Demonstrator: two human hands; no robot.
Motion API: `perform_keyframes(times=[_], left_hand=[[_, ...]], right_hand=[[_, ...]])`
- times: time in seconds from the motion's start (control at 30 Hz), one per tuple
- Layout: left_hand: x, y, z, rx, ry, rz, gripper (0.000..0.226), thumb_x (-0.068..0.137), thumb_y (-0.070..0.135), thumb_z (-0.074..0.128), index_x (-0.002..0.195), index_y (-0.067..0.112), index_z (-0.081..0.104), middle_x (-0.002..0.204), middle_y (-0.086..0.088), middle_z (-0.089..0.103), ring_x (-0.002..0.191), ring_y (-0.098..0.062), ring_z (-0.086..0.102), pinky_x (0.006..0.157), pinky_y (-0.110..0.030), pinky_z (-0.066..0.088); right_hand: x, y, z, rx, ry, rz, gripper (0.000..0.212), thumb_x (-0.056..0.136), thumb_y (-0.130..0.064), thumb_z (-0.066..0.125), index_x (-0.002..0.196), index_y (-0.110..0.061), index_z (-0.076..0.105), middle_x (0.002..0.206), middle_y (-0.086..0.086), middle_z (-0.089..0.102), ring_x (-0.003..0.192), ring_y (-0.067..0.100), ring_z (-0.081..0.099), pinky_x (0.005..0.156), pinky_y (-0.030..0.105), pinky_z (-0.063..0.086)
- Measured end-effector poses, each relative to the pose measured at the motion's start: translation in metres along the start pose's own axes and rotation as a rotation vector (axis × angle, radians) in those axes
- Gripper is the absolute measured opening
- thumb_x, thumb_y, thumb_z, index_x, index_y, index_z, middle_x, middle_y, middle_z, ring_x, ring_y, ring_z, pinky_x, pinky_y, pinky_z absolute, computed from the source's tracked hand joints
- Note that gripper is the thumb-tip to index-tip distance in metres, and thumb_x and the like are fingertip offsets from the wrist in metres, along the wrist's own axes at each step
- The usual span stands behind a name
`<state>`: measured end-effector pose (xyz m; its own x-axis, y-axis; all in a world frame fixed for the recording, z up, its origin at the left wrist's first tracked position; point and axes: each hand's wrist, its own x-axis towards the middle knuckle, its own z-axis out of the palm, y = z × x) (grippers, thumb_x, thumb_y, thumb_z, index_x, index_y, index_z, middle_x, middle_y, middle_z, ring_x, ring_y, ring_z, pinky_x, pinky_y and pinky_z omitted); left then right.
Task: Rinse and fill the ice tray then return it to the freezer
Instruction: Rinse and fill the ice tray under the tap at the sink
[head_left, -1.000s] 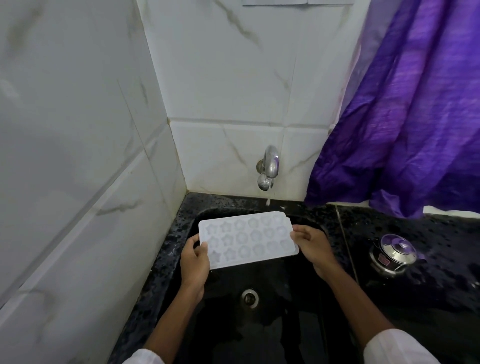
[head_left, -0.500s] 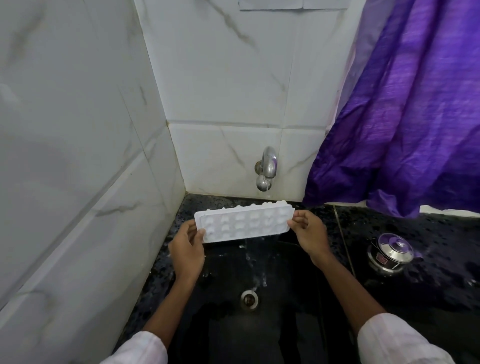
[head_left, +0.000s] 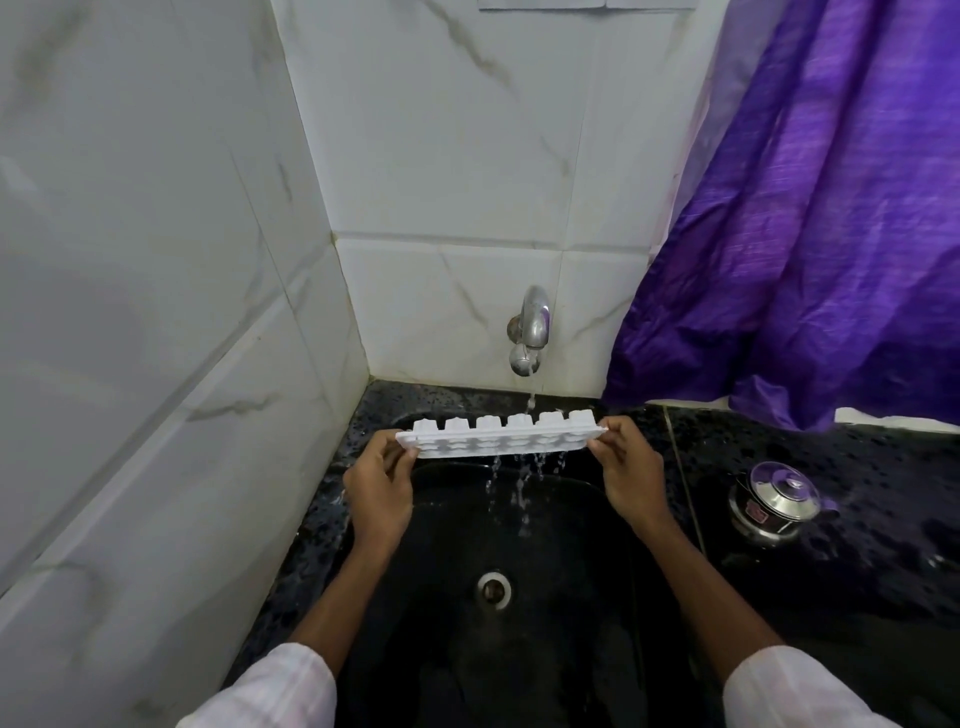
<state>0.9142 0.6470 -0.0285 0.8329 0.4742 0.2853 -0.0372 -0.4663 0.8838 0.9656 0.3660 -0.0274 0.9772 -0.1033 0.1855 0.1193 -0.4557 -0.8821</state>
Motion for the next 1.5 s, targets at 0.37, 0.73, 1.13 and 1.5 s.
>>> perform_keyframes(times=[0.37, 0.73, 1.13, 1.5], left_hand=[[-0.005, 0.000, -0.004, 0.005, -0.204, 0.063, 0.013, 0.092, 0.000, 0.066, 0.092, 0.013, 0.066, 0.088, 0.007, 0.071, 0.088, 0.005, 0.068, 0.080, -0.011, 0.052], [-0.010, -0.003, 0.006, -0.012, -0.192, 0.000, 0.014, 0.091, 0.001, 0.067, 0.089, 0.015, 0.064, 0.085, 0.005, 0.071, 0.084, -0.005, 0.069, 0.079, -0.023, 0.055], [-0.006, 0.067, 0.035, 0.301, -0.679, 0.602, 0.037, 0.082, -0.005, 0.060, 0.112, 0.015, 0.066, 0.108, -0.001, 0.066, 0.099, -0.019, 0.065, 0.082, -0.029, 0.052], [-0.079, 0.003, 0.016, -0.306, -0.304, -0.662, 0.031, 0.101, 0.022, 0.057, 0.131, 0.019, 0.056, 0.129, -0.002, 0.066, 0.117, -0.019, 0.064, 0.098, -0.038, 0.052]], right_hand=[[-0.045, 0.022, -0.025, -0.120, 0.010, -0.129, 0.005, 0.093, -0.008, 0.064, 0.097, -0.012, 0.063, 0.082, -0.008, 0.070, 0.080, -0.003, 0.065, 0.067, 0.009, 0.043], [-0.065, 0.035, -0.022, -0.240, -0.256, -0.014, 0.034, 0.082, 0.009, 0.065, 0.089, -0.024, 0.061, 0.085, 0.001, 0.069, 0.083, -0.001, 0.059, 0.070, 0.016, 0.042], [-0.094, -0.024, 0.036, -0.058, -0.271, 0.076, 0.034, 0.095, -0.038, 0.060, 0.126, -0.023, 0.061, 0.104, -0.012, 0.070, 0.096, -0.003, 0.065, 0.082, 0.017, 0.052], [-0.080, -0.021, 0.031, 1.042, 0.093, 0.628, 0.033, 0.095, -0.012, 0.061, 0.127, -0.015, 0.059, 0.119, 0.005, 0.071, 0.108, 0.022, 0.069, 0.086, 0.040, 0.056]])
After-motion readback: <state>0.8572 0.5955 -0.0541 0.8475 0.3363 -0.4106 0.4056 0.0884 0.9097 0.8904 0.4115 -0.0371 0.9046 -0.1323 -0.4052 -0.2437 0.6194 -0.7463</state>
